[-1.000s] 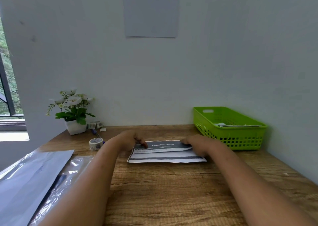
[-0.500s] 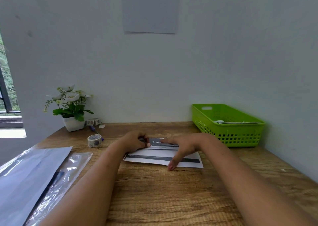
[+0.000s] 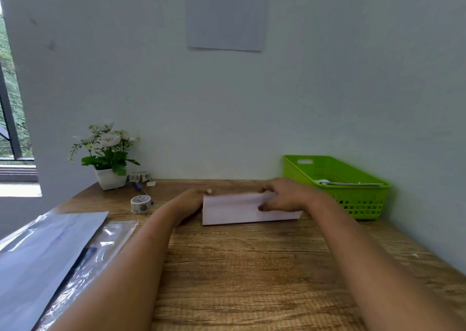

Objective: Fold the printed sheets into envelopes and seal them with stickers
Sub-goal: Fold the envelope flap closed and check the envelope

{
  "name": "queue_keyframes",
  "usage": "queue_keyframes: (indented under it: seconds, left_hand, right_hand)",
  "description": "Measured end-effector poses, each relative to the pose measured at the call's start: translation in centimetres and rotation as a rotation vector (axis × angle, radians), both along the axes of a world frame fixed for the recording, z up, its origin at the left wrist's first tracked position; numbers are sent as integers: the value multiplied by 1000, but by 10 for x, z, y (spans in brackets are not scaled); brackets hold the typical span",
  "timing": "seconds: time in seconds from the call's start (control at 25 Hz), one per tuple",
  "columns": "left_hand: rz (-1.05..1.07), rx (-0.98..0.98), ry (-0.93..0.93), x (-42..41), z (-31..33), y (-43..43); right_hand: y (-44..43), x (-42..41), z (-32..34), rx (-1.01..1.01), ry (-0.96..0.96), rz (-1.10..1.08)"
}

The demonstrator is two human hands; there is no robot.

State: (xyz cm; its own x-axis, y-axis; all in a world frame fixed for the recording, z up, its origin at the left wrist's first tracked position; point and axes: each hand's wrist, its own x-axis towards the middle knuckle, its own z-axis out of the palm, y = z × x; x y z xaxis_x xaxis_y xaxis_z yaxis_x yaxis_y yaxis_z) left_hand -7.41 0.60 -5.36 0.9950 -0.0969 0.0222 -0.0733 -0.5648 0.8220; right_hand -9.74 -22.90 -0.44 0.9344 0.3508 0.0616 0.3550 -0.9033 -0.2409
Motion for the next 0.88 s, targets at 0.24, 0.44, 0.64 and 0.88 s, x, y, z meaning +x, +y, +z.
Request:
queue_keyframes:
  seconds: [0.24,0.44,0.64,0.88]
  left_hand:
    - [-31,-208,109,-7,7,-5]
    - [-60,74,32,0,-3,-1]
    - [-30,256,-149,12,-16,-9]
    - [-62,815,-120,7,-18,-37]
  right_hand:
    - [7,2,-16,-116,-357,-143]
    - [20,6,-41,-280,-445,-116]
    - [50,4,-56,-195,-65,101]
    - [57,5,-62,-158,123,91]
